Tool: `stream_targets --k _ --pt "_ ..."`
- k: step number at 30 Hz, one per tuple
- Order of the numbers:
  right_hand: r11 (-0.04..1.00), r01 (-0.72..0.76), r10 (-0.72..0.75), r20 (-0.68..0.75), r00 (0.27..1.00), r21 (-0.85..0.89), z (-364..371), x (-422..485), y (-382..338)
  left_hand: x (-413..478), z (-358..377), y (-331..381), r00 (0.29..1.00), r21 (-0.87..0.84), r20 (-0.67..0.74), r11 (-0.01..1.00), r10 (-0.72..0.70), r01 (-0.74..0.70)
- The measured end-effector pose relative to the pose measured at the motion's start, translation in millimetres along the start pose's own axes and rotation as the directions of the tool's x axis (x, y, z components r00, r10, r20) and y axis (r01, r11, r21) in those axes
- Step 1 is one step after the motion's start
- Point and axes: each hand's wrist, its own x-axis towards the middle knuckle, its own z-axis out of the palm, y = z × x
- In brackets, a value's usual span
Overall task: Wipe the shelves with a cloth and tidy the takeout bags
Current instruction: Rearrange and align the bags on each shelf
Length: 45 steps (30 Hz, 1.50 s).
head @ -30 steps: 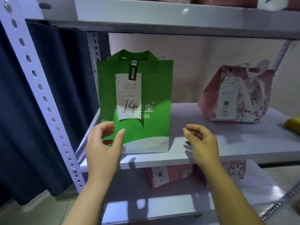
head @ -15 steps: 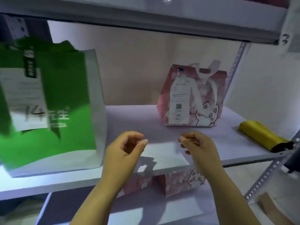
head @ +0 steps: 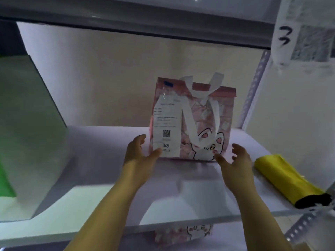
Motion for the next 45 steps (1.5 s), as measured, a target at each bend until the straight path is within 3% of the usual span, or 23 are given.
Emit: stream_targets --k 3,6,11,22,26,36,45 --pt "1.0 -0.005 0.003 0.09 0.996 0.017 5 14 3 3 10 1 0.996 -0.019 0.089 1.0 -0.015 0.016" --pt "0.984 0.038 -0.075 0.213 0.974 0.173 10 20 7 2 15 0 0.983 -0.071 0.181 0.997 -0.017 0.03" --pt "0.962 -0.059 -0.014 0.261 0.965 0.267 5 25 21 0 18 -5 0.987 -0.068 0.153 0.996 -0.039 0.05" --pt "0.98 0.002 -0.011 0.041 0.999 0.198 -51 -6 45 -48 28 7 0.995 -0.054 0.096 0.999 0.007 -0.002" --pt "0.99 0.038 -0.04 0.017 0.999 0.133 -72 -16 53 -71 34 10 0.995 -0.09 0.085 0.995 0.05 -0.042" --pt "0.981 0.016 -0.017 0.008 1.0 0.194 -98 -39 55 -97 35 12 0.989 -0.093 0.125 0.993 0.08 -0.068" --pt "0.991 0.06 -0.049 -0.102 0.994 0.116 -116 -80 43 -124 5 11 0.997 -0.142 0.014 0.987 0.078 -0.075"
